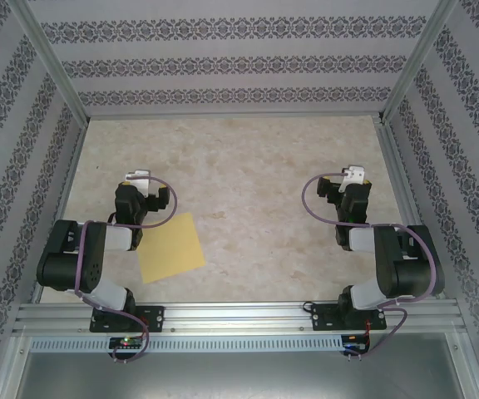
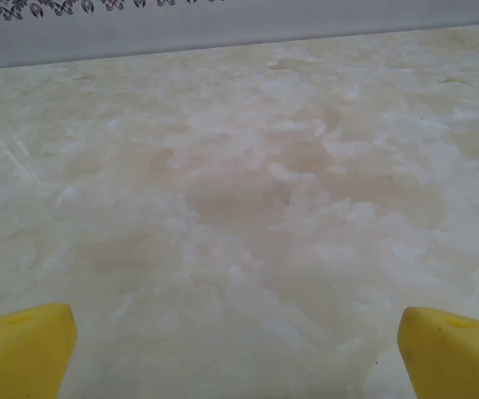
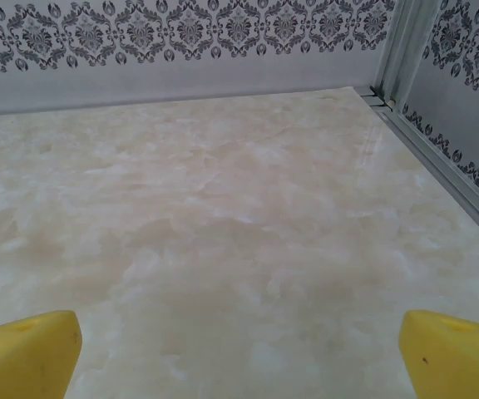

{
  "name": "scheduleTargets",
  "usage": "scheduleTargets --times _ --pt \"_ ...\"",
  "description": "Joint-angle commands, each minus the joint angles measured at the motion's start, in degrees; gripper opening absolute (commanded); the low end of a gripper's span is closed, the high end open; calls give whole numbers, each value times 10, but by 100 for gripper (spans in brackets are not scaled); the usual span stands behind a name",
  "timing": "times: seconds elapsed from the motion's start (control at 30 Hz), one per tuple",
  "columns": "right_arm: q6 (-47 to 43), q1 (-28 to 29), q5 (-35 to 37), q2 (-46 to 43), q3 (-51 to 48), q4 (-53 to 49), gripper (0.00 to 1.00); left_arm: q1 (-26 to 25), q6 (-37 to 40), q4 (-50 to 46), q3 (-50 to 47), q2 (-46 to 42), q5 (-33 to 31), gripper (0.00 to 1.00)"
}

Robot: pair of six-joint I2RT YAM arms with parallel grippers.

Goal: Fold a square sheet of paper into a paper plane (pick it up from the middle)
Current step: Move the square sheet of paper to the center of the table.

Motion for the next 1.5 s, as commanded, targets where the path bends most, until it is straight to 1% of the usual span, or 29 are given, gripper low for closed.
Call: scheduleTargets --times 0.0,0.7,0.87,0.9,1.0,1.1,1.2,1.23,1.3,1.37,1.47 --pt "-9 -4 -5 4 13 20 98 -4 7 28 11 6 -7 100" --pt "-6 -8 -14 5 15 18 98 -4 7 28 11 6 -7 100" --pt "-11 -7 -17 -10 5 25 98 -4 7 19 12 -3 -5 100" --pt "-11 -6 -14 -29 8 4 98 -4 9 4 17 -12 0 100" --pt "5 -2 11 -95 45 -133 98 -4 2 -79 42 -52 -6 100" --pt "44 4 27 -148 96 -277 98 -4 -20 -169 75 -86 -40 100" --pt "104 33 52 -186 148 -409 98 -4 -64 -238 104 -121 -70 100" --pt "124 43 40 -191 169 -452 98 -3 -79 -267 117 -133 -71 100" --pt "161 73 34 -191 200 -511 98 -4 -106 -335 153 -151 -66 100" --pt "188 121 41 -180 223 -535 98 -4 -137 -403 191 -160 -65 100" --pt "204 221 52 -142 254 -539 98 -4 -157 -480 243 -164 -44 100"
